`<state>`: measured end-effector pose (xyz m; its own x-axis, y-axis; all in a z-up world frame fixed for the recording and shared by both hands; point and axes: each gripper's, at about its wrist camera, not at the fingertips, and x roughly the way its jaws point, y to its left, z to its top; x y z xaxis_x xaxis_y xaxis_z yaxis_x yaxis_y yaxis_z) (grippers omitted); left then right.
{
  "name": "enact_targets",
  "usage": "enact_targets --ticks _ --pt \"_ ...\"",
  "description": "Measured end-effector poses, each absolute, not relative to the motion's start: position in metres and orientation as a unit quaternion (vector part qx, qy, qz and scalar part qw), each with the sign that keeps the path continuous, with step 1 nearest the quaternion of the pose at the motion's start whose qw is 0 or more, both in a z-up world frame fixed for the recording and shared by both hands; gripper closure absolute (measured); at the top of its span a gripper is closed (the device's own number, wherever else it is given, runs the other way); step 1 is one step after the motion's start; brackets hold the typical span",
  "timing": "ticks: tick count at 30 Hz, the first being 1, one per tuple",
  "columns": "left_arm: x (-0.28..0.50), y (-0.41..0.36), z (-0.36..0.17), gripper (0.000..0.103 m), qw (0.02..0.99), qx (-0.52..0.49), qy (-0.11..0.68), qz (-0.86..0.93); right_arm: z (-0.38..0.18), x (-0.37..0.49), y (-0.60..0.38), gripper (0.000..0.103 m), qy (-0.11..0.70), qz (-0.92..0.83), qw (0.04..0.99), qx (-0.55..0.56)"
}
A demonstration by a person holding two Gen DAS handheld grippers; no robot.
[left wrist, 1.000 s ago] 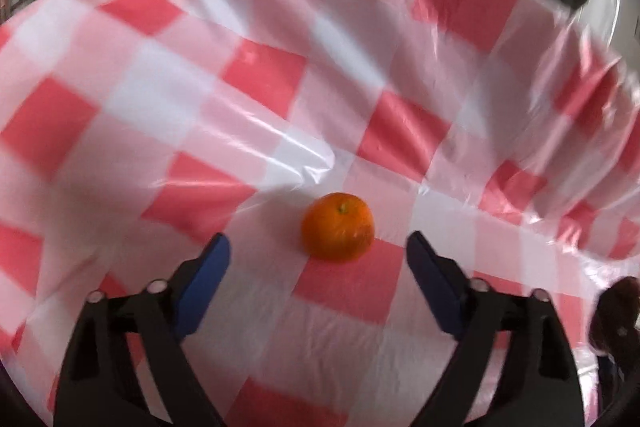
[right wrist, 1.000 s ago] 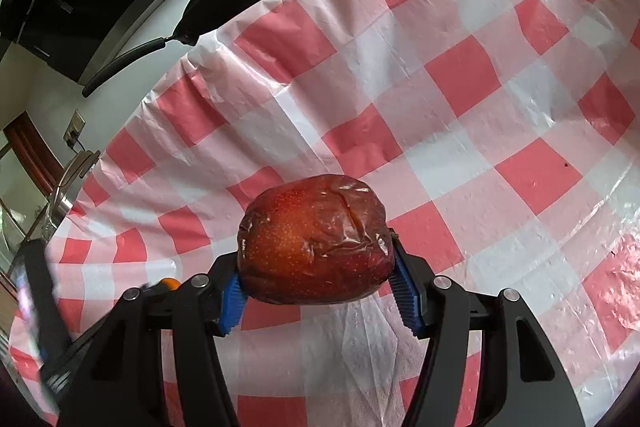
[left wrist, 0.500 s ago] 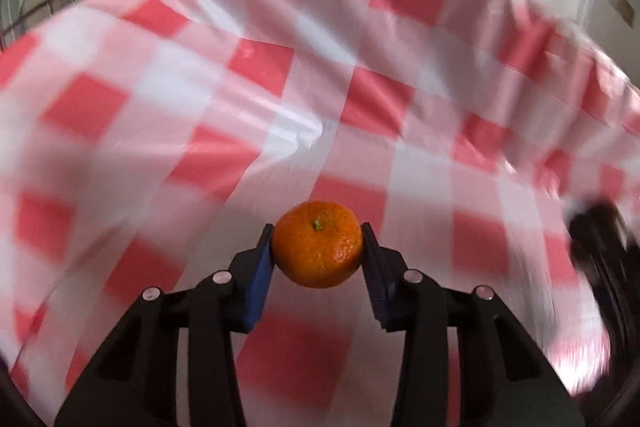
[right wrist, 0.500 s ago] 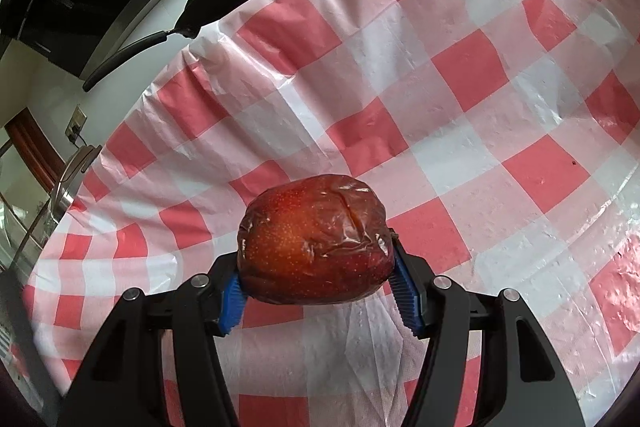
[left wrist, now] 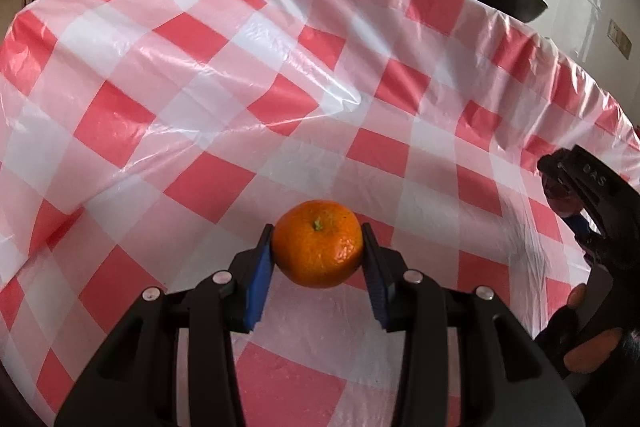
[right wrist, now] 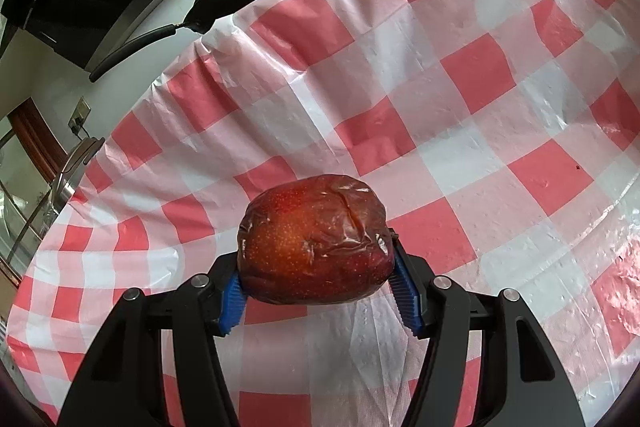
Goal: Organize fruits
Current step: 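Carry the apple and orange with both tools over the white box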
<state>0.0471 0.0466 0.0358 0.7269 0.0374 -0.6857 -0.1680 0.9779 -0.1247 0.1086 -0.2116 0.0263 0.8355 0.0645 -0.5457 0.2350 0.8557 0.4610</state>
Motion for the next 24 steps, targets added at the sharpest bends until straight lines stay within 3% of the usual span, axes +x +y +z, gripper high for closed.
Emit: enact_targets --ticks 15,24 --pt "0.032 0.057 0.044 0.061 0.934 -0.109 0.333 0.074 0.025 0.112 -0.212 0.043 0.297 -0.021 0.916 0.267" --pt "-0.084 0.086 0.048 0.061 0.931 -0.115 0.331 0.104 0.030 0.028 -0.177 0.043 0.350 0.051 0.897 0.265"
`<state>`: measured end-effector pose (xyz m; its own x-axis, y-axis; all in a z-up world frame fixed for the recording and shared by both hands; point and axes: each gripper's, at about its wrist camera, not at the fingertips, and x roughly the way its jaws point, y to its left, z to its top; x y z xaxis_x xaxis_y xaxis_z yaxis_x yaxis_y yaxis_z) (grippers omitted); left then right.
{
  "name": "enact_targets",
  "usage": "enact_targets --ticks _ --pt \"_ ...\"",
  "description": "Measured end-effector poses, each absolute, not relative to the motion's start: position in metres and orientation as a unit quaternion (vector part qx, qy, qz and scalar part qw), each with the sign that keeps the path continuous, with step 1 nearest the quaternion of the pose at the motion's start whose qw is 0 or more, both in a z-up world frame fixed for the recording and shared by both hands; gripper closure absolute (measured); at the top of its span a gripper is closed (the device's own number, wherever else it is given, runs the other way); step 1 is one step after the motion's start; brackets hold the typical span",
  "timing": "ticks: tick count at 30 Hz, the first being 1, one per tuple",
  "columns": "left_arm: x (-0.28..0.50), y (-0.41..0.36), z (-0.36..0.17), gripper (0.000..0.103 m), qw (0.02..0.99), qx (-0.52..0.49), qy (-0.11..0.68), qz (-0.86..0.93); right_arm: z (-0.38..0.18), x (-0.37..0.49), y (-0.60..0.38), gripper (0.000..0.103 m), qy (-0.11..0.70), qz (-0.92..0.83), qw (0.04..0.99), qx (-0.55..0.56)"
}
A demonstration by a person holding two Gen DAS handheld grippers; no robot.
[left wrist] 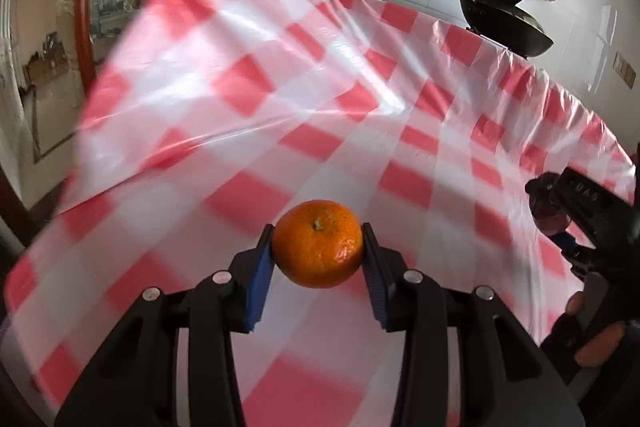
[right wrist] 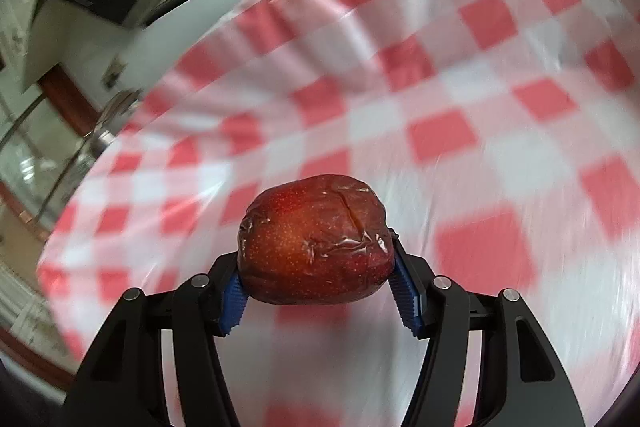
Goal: Organize fruits
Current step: 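Carry the apple and orange with both tools over the white box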
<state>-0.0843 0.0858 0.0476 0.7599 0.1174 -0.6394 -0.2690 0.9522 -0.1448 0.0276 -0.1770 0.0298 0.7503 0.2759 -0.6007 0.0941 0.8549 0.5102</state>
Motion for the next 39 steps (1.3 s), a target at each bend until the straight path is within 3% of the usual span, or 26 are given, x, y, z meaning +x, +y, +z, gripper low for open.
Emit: enact_targets --ticks 14,39 --pt "-0.215 0.147 0.045 0.061 0.930 -0.050 0.336 0.144 0.038 -0.111 -0.053 0.043 0.379 0.195 0.896 0.123" --pt "-0.343 0.293 -0.012 0.061 0.873 -0.122 0.373 0.288 0.031 -0.274 0.100 0.043 0.332 0.443 0.825 -0.115"
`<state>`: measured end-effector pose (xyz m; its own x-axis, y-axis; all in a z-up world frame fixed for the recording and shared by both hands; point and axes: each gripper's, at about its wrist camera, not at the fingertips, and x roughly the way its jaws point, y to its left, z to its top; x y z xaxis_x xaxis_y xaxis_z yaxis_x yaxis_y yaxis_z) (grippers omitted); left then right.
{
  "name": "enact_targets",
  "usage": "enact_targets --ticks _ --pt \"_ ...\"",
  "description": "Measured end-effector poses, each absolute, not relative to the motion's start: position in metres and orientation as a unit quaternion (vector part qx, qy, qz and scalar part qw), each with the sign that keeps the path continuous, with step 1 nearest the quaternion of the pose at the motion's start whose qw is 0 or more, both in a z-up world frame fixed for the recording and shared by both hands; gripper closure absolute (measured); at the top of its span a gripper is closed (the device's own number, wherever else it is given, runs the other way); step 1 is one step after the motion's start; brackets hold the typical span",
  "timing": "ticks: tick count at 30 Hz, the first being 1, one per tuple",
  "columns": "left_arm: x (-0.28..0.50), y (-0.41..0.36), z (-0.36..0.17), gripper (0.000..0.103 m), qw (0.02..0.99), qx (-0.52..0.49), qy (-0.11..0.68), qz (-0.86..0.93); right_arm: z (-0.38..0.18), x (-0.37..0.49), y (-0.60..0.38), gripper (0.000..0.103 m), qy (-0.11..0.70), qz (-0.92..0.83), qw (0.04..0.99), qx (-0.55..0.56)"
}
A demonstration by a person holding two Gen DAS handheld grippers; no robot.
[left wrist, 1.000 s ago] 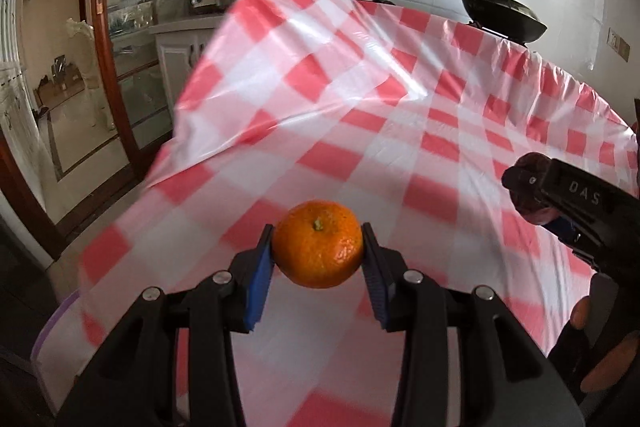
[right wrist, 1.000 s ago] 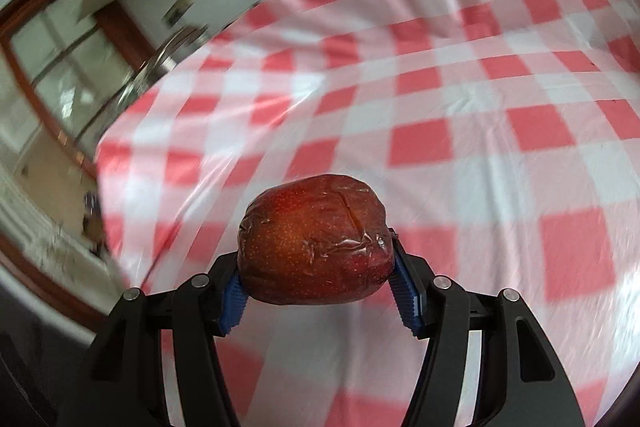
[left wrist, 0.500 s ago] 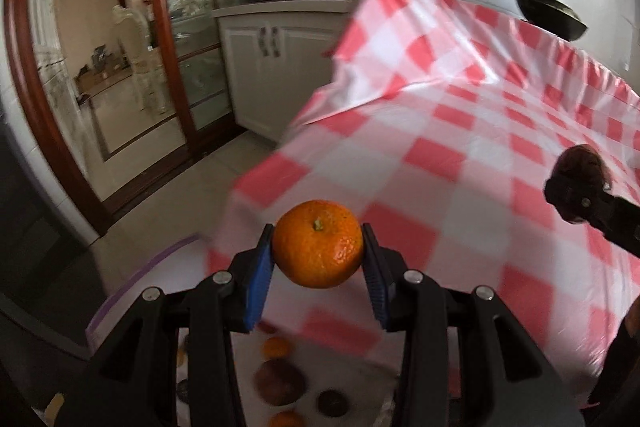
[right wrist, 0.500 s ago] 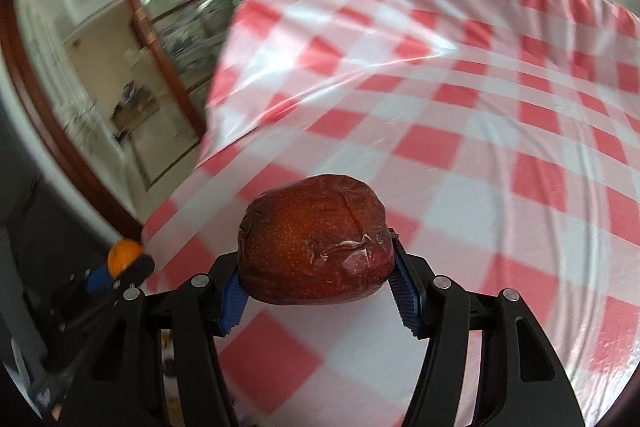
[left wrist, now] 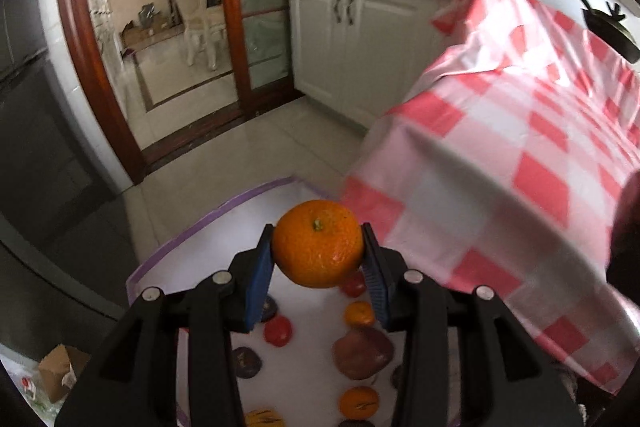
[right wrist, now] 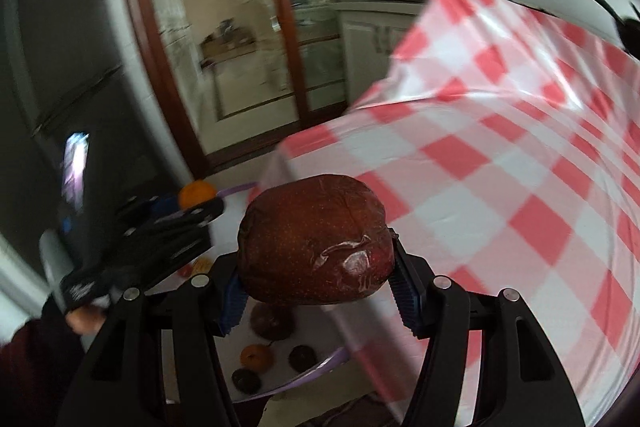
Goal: Organize fruits
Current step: 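Carry the apple and orange with both tools over the white box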
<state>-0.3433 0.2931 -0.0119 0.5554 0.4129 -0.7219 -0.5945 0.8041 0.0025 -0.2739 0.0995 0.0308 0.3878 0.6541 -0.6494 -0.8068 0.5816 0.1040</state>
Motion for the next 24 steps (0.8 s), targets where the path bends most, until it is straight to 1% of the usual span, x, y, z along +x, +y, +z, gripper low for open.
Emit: enact_targets --ticks 9,17,24 --pt "-0.361 0.325 -0.056 0.061 0.837 -0.142 0.427 0.312 -0.007 -0.324 0.142 0.043 0.349 0.503 0.764 -0.207" --pt "-0.361 0.339 -0.091 0.061 0.812 -0.149 0.472 0.309 -0.055 -0.352 0.176 0.043 0.392 0.528 0.700 -0.278" --pt "-0.350 0.337 -0.110 0.061 0.805 -0.114 0.502 0.296 -0.091 -0.360 0.209 0.043 0.419 0.541 0.652 -0.326"
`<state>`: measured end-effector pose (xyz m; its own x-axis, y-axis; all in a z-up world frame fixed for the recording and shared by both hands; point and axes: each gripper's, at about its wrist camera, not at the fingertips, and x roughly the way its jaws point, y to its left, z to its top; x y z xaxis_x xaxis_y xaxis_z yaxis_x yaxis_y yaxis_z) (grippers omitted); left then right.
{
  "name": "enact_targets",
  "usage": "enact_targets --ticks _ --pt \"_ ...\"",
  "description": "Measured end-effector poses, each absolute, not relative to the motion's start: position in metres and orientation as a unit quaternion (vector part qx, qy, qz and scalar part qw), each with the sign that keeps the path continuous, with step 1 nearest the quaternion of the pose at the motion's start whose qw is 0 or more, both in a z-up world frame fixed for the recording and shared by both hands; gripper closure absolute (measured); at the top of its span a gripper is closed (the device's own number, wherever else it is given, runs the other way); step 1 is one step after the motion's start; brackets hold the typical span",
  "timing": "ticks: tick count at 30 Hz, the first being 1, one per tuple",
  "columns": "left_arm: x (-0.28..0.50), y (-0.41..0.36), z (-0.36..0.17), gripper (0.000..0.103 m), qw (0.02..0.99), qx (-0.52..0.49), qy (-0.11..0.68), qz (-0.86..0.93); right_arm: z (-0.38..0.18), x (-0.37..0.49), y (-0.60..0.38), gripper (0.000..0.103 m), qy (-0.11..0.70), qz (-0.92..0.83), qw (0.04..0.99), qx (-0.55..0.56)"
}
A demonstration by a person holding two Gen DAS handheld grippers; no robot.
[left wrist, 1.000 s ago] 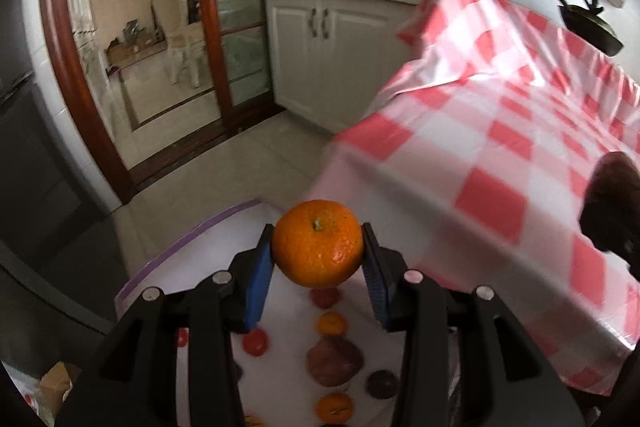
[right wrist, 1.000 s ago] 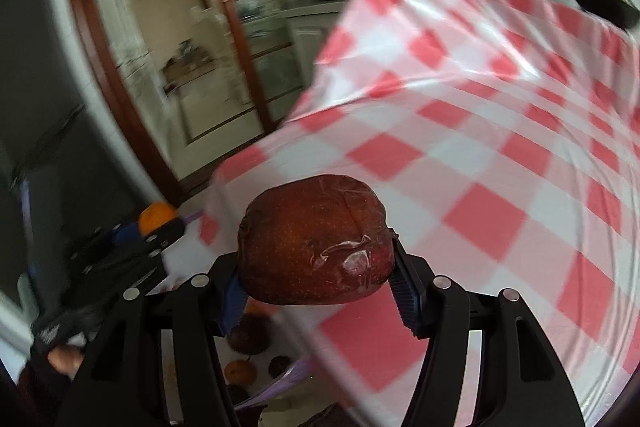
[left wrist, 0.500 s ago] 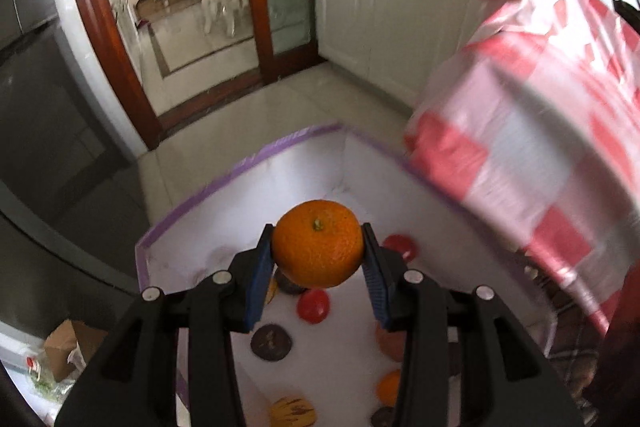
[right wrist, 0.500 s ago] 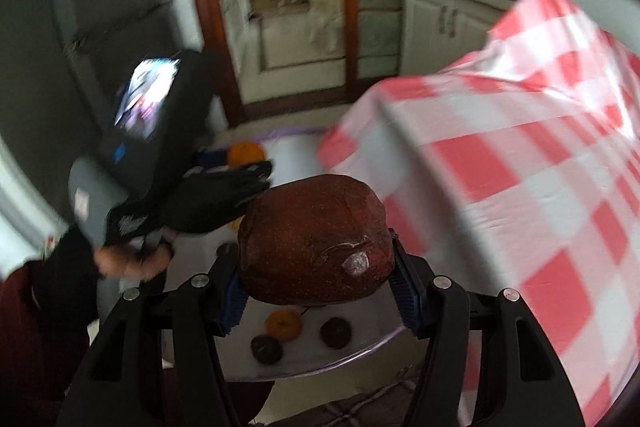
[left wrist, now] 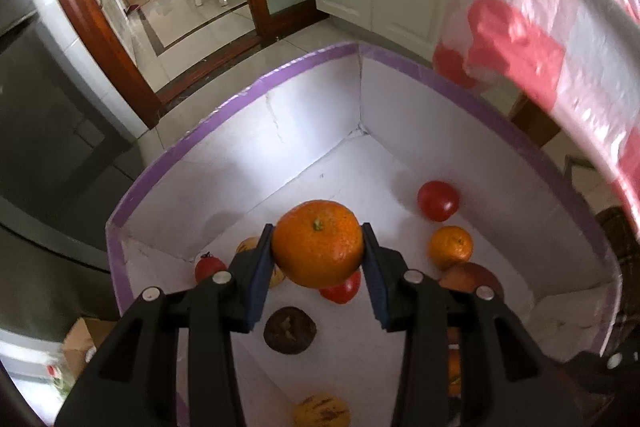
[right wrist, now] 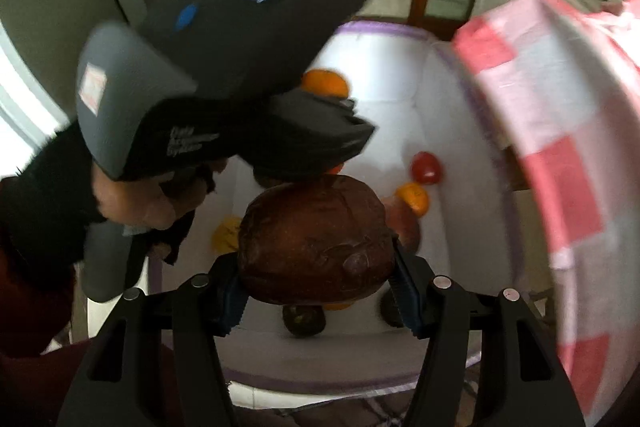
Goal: Organize fruits
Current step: 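Carry the apple and orange with both tools over the white box, then open both tools to drop the apple and orange into the box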
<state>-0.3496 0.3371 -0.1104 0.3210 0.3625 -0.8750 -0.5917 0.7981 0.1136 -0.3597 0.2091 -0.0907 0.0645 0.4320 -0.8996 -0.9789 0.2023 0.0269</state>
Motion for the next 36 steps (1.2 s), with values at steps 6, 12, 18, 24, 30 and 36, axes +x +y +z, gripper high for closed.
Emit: enact_targets --ticks 6,12,18,24,30,36 --pt "-0.340 0.345 -0.128 0.061 0.794 -0.117 0.525 0.282 -0.111 -0.373 0.220 0.043 0.417 0.553 0.622 -0.365" --pt "-0.336 0.350 -0.135 0.061 0.790 -0.138 0.538 0.259 -0.125 -0.381 0.229 0.043 0.422 0.553 0.610 -0.380" --pt "-0.334 0.349 -0.138 0.060 0.787 -0.135 0.548 0.251 -0.128 -0.383 0.232 0.043 0.427 0.548 0.608 -0.384" --pt "-0.331 0.349 -0.142 0.056 0.780 -0.139 0.558 0.248 -0.135 -0.376 0.238 0.042 0.433 0.540 0.608 -0.387" --pt "-0.332 0.352 -0.142 0.035 0.783 -0.153 0.552 0.243 -0.130 -0.371 0.235 0.026 0.423 0.549 0.619 -0.369" --pt "-0.331 0.351 -0.136 0.019 0.791 -0.143 0.543 0.243 -0.120 -0.364 0.229 0.022 0.423 0.551 0.627 -0.353"
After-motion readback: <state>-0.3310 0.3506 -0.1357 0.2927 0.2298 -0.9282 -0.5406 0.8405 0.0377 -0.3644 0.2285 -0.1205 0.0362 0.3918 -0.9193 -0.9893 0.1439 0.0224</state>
